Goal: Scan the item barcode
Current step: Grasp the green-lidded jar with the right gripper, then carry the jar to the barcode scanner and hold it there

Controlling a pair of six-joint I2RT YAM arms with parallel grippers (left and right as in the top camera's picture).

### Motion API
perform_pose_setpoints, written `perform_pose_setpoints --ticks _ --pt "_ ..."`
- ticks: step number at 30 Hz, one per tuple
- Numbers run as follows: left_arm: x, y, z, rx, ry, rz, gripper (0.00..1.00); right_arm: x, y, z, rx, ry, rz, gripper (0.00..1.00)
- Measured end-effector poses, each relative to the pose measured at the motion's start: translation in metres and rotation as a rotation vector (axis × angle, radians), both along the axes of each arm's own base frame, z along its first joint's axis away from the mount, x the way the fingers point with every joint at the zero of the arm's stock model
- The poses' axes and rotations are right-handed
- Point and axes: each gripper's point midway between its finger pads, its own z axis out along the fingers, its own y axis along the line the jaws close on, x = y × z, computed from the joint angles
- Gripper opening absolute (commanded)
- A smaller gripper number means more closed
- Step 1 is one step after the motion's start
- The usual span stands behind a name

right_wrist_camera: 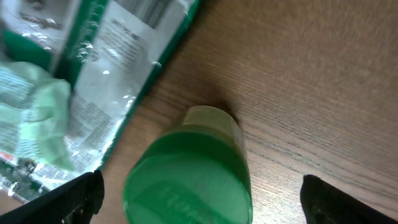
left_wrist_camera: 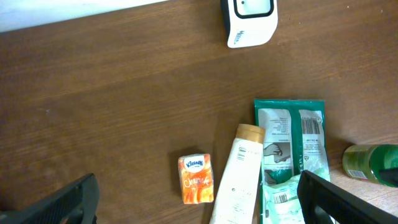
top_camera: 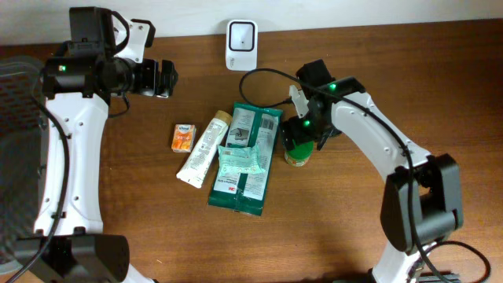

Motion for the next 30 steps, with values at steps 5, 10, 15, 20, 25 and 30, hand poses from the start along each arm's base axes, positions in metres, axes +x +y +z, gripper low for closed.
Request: perform_pose_setpoints --ticks 5,10,15,20,25,30 --pt "0.0 0.0 0.0 0.0 0.001 0.0 0.99 -0.001 -0.002 -0.011 -0.013 0.035 -0.051 0.83" --pt "0.0 0.0 0.0 0.0 0.0 0.001 0.99 -0.007 -0.002 -0.012 -0.012 0.06 -0.056 0.88" --pt "0.0 0.0 0.0 0.0 0.0 0.001 0.99 -0.009 0.0 -0.012 0.002 0.07 -0.06 0.82" --pt "0.0 0.0 0.0 0.0 0.0 0.001 0.99 -0.009 -0.001 -0.013 -0.008 0.071 -0.068 0.74" --pt "0.0 0.0 0.0 0.0 0.0 0.0 0.99 -0.015 -0.003 -0.016 -0.022 0.091 -0.066 0.54" --pt "0.0 0.0 0.0 0.0 0.001 0.001 0.99 -0.02 0.009 0.01 0.039 0.151 -0.058 0.47"
